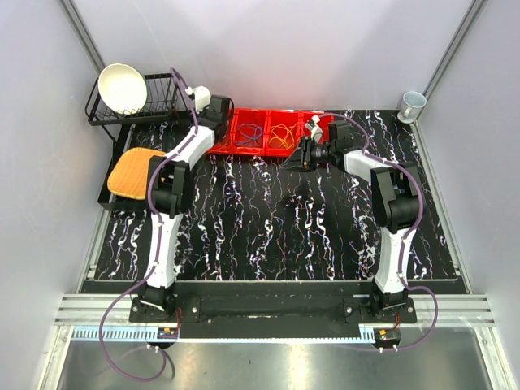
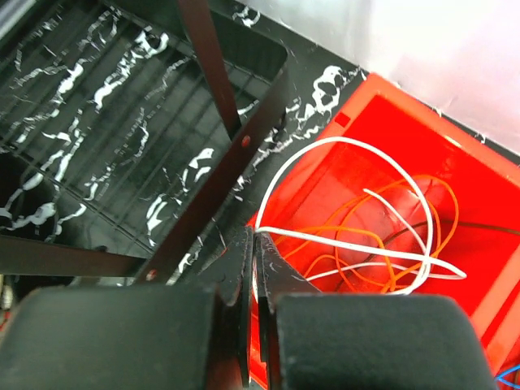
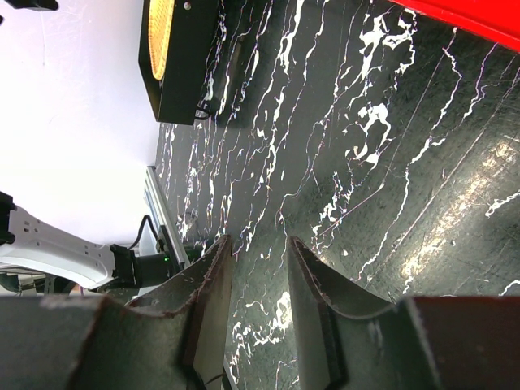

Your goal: Untangle the cables

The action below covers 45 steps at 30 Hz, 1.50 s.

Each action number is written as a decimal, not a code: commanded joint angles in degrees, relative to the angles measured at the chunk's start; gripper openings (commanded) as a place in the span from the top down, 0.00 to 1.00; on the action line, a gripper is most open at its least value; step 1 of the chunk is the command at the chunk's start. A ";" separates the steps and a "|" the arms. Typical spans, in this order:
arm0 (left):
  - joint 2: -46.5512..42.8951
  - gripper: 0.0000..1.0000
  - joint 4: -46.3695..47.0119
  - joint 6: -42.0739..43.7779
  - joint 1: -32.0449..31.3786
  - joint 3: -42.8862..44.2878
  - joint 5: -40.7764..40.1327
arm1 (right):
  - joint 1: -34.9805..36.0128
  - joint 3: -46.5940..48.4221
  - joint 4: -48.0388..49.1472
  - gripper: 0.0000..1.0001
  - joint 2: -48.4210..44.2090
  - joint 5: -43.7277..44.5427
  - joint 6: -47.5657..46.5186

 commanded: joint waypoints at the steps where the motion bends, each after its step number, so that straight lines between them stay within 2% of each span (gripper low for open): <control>1: 0.60 1.00 1.24 -1.94 0.02 2.73 1.78 | -0.20 1.75 1.07 0.61 0.64 -0.74 0.18; 12: 0.52 1.00 0.72 -1.77 0.02 2.90 5.21 | -0.20 1.84 0.90 0.61 0.73 -0.57 0.18; 19: -3.69 0.83 -0.86 -2.38 0.02 0.71 6.27 | -0.20 1.93 0.99 0.61 0.73 -0.65 0.27; 20: -4.83 0.75 -0.95 -2.56 -0.07 0.36 6.44 | -0.20 1.84 0.99 0.61 0.82 -0.65 0.18; 23: -6.77 0.66 -1.56 -2.73 -0.07 -0.79 6.80 | -0.12 1.93 0.99 0.61 0.73 -0.65 0.18; 26: -8.44 0.62 -2.79 -2.38 -0.16 -1.05 6.89 | -0.12 1.67 1.07 0.61 0.55 -0.57 0.27; 27: -8.79 0.55 -3.15 -2.29 -0.33 -1.14 6.71 | -0.12 1.67 1.16 0.61 0.47 -0.56 0.27; 29: -10.46 0.51 -3.50 -1.24 -0.77 -1.93 6.36 | -0.12 1.67 1.16 0.61 0.47 -0.56 0.27; 30: -11.08 0.45 -3.50 -0.72 -0.86 -2.45 6.36 | -0.12 1.67 1.16 0.61 0.55 -0.56 0.27; 33: -14.67 0.37 -2.54 0.43 -1.56 -7.10 6.97 | -0.12 1.49 1.25 0.62 0.47 -0.65 0.27; 34: -15.56 0.31 -1.40 1.21 -1.74 -11.12 7.41 | -0.12 1.49 1.25 0.62 0.38 -0.57 0.27; 35: -17.74 0.30 1.48 1.66 -1.74 -13.33 8.63 | -0.12 1.49 1.16 0.61 0.29 -0.56 0.18; 39: -20.40 0.30 3.97 2.45 -1.74 -19.85 12.59 | -0.12 1.32 1.34 0.62 0.11 -0.56 0.27; 45: -19.35 0.39 3.71 3.94 -1.83 -22.94 19.45 | -0.12 1.32 1.42 0.62 0.11 -0.65 0.18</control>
